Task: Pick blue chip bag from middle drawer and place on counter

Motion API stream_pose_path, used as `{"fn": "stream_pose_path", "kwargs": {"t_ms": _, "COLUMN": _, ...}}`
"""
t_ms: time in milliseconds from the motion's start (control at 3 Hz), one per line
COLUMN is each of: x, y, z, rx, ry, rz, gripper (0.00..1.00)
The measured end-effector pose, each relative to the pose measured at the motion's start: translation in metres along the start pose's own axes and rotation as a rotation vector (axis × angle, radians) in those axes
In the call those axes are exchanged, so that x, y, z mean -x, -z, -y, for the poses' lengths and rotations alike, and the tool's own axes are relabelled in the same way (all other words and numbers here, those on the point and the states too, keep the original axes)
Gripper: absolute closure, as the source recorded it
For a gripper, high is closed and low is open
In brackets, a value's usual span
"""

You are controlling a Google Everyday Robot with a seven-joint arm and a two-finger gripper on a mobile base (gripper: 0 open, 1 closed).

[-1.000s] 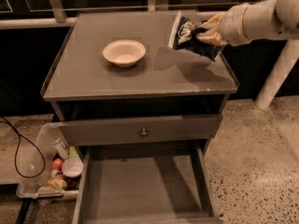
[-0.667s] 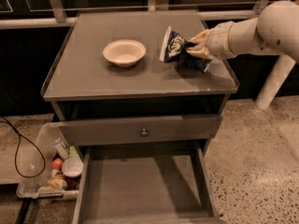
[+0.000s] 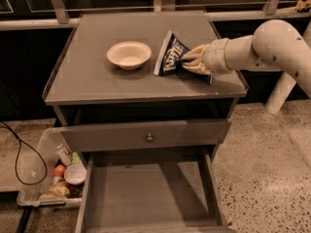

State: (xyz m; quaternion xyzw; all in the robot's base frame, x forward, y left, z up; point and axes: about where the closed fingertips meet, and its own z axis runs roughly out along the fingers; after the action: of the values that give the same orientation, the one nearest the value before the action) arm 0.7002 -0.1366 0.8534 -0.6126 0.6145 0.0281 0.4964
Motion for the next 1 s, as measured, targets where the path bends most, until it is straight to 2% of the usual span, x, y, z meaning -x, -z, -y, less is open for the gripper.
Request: {"fn": "stream_pose_path", "kwargs": {"t_ms": 1000, "x": 0.0000, "y": -0.0001, "z": 0.0000, "rx": 0.000, "ry": 0.000, "rz": 0.000, "gripper": 0.11}}
